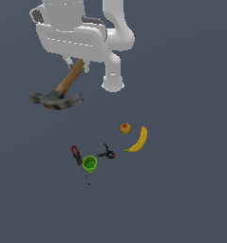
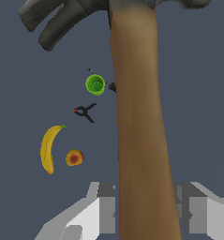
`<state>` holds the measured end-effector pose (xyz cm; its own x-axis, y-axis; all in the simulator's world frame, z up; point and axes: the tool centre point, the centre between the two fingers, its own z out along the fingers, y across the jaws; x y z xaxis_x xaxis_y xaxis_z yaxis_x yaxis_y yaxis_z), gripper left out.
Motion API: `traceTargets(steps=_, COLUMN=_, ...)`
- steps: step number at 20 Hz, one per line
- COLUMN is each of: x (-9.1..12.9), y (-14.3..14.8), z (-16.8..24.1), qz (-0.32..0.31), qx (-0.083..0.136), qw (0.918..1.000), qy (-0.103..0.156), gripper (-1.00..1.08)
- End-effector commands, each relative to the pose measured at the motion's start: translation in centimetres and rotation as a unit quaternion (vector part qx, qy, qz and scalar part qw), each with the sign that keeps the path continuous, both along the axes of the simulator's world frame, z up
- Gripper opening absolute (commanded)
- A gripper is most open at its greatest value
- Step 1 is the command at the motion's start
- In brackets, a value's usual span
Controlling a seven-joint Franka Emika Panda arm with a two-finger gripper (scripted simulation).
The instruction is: Pick up a designated object from a clutter of objects.
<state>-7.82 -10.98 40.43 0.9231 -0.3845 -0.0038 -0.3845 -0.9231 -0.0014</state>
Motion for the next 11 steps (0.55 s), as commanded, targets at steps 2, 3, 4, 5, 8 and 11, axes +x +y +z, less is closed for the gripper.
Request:
traceTargets(steps=2, x=-0.9, y=-1.2, z=1.9, qz=0.001, qx=-0.001, qw=1.0000, qy=-0.001, gripper=-1.00)
traceTargets(steps=3, x=-1.1, y=-1.5, z=2.3, qz=0.001, qx=-0.001, qw=1.0000, qy=-0.001, gripper=-1.00)
traceTargets(steps=4, x=-1.3, y=-1.8, z=2.6, qz=0.001, qx=-0.001, qw=1.0000, qy=-0.001, gripper=-1.00)
traceTargets(steps=5, x=-1.4, y=-1.9, z=2.9, qz=0.001, qx=-0.001, qw=1.0000, qy=-0.001, gripper=-1.00)
traceTargets(steps=8, x=-1.6, y=-2.3, z=3.5, qz=0.001, qx=-0.001, qw=1.0000, qy=-0.001, gripper=-1.00)
traceTargets(steps=11, x=-1.6, y=-2.4, z=3.6, qz=0.001, qx=-0.001, qw=1.0000, qy=-0.001, gripper=-1.00)
